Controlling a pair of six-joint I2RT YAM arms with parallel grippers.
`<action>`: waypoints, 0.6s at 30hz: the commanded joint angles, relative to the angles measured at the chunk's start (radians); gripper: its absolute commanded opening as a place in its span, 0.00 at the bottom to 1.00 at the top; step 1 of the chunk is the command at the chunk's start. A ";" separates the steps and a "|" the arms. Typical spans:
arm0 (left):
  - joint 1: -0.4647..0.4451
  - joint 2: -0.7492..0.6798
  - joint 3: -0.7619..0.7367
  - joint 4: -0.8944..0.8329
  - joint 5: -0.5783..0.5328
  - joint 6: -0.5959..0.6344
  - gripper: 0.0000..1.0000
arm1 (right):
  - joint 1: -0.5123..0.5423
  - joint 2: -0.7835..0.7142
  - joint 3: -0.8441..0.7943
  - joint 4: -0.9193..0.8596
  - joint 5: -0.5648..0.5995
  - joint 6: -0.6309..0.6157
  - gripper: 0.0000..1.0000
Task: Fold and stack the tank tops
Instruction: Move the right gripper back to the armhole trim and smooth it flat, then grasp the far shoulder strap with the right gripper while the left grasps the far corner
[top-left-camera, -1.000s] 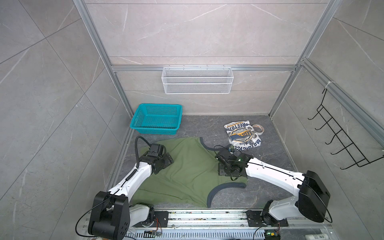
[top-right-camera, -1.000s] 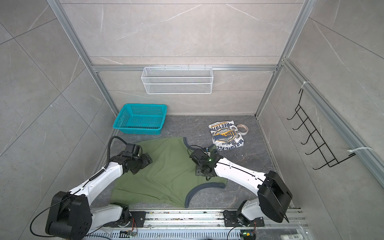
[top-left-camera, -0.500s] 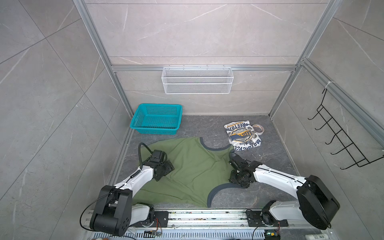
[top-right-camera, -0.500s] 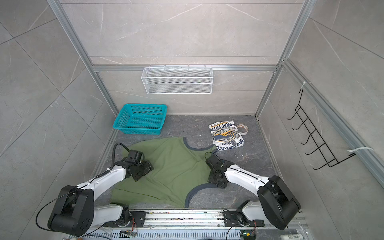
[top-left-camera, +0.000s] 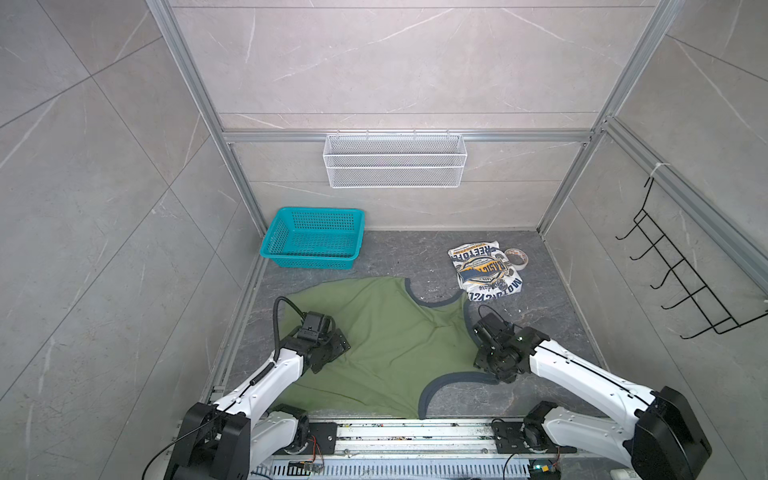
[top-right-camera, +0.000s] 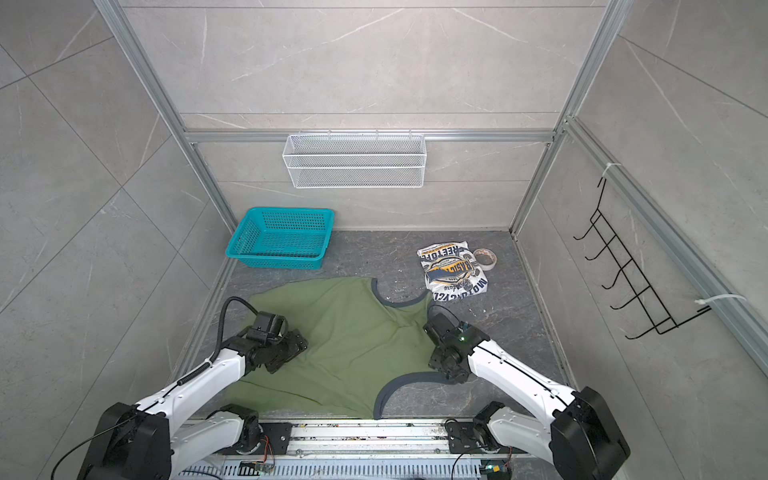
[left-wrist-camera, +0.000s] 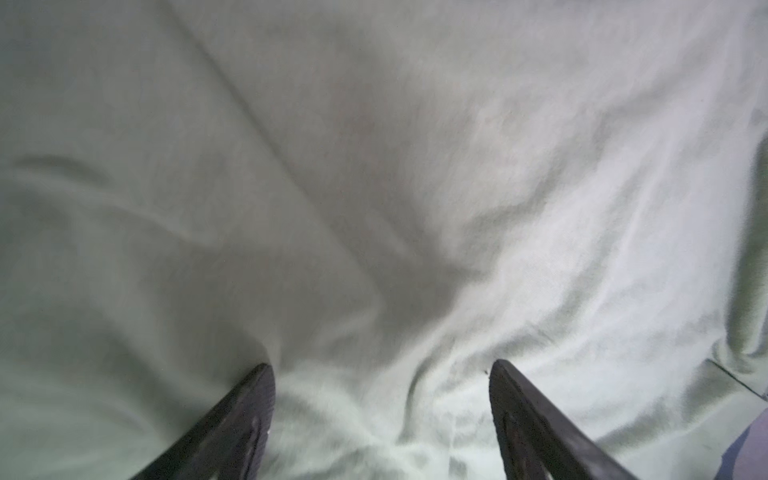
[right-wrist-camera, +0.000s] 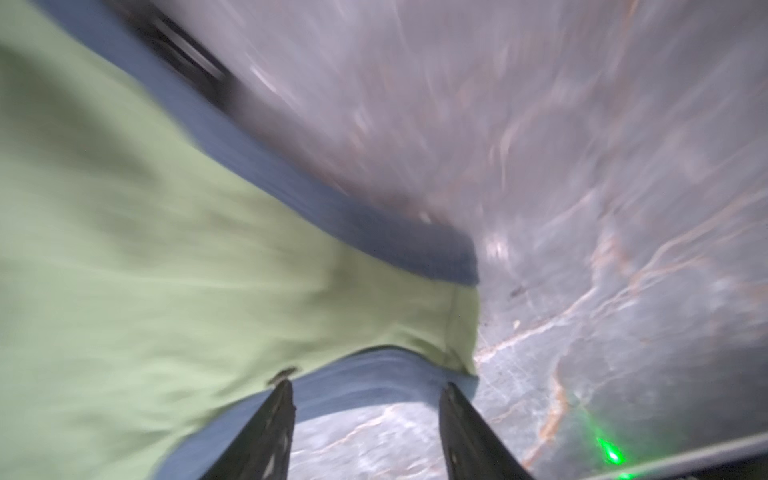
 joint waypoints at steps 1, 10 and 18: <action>0.042 -0.003 0.136 -0.050 -0.083 0.072 0.84 | -0.002 0.038 0.144 0.020 0.041 -0.150 0.59; 0.413 0.145 0.278 0.174 0.009 0.076 0.83 | -0.004 0.302 0.392 0.324 -0.111 -0.288 0.59; 0.595 0.335 0.293 0.397 0.066 0.081 0.79 | -0.018 0.524 0.564 0.407 -0.175 -0.347 0.58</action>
